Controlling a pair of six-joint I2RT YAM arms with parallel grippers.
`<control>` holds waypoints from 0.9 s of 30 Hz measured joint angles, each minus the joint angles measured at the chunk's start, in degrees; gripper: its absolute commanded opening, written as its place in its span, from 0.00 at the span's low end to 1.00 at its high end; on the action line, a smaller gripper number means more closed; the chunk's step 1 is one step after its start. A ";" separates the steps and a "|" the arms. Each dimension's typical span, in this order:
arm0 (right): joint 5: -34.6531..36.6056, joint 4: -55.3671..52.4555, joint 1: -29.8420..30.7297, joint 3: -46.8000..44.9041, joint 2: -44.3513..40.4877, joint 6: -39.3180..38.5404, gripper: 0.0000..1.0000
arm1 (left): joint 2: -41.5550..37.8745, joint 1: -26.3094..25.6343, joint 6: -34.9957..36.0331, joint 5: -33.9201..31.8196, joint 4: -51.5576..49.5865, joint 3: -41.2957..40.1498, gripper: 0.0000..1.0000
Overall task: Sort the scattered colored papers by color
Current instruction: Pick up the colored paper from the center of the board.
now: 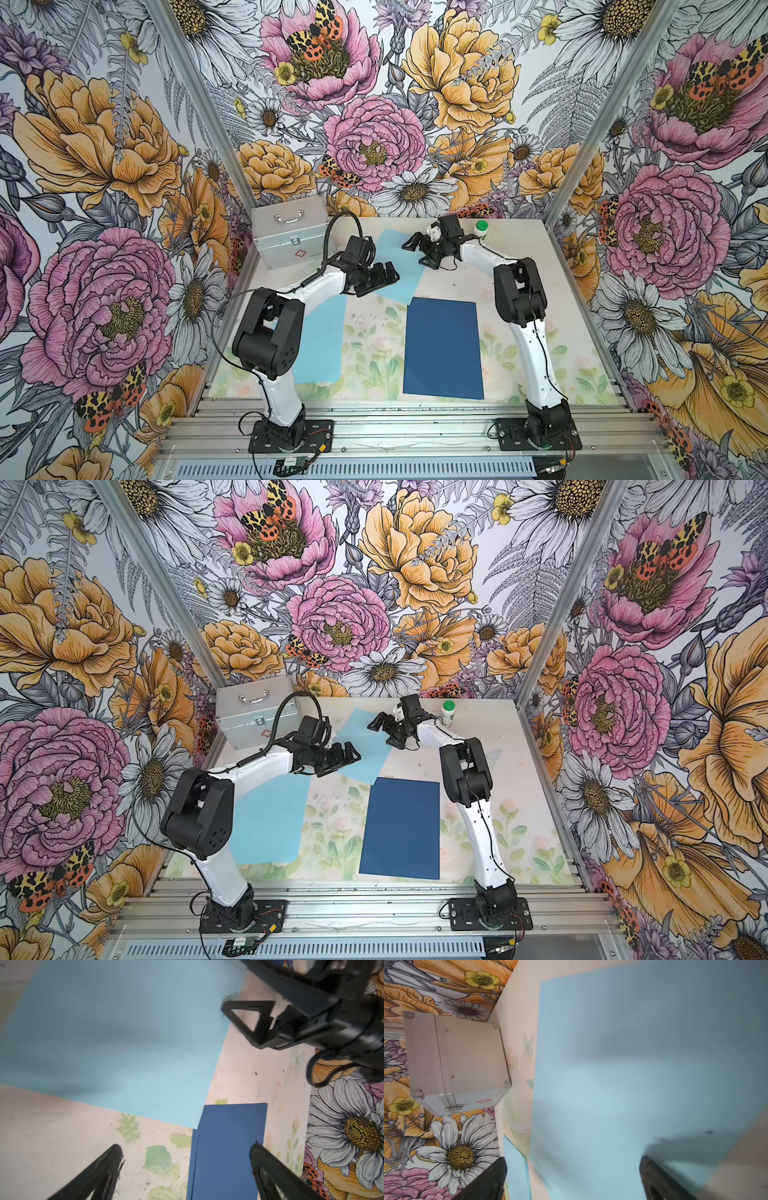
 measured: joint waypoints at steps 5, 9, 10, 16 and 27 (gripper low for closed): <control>9.73 -9.22 -2.49 13.18 1.68 -8.68 1.00 | 0.02 1.97 0.39 -3.61 -0.20 0.17 0.98; 11.32 -11.80 -4.70 21.68 5.64 -10.21 0.99 | 2.51 4.00 0.37 -4.15 -0.07 1.62 0.98; 11.28 -12.17 -5.22 23.10 6.99 -10.21 0.99 | 3.30 4.72 0.35 -4.17 -0.02 1.70 0.98; 10.27 -14.21 -6.80 24.50 12.37 -10.43 0.99 | 5.44 7.82 0.35 -4.24 -0.66 1.70 0.98; 9.75 -16.02 -5.44 25.97 13.25 -9.57 0.99 | 9.05 9.75 0.28 -4.07 -0.63 2.97 0.98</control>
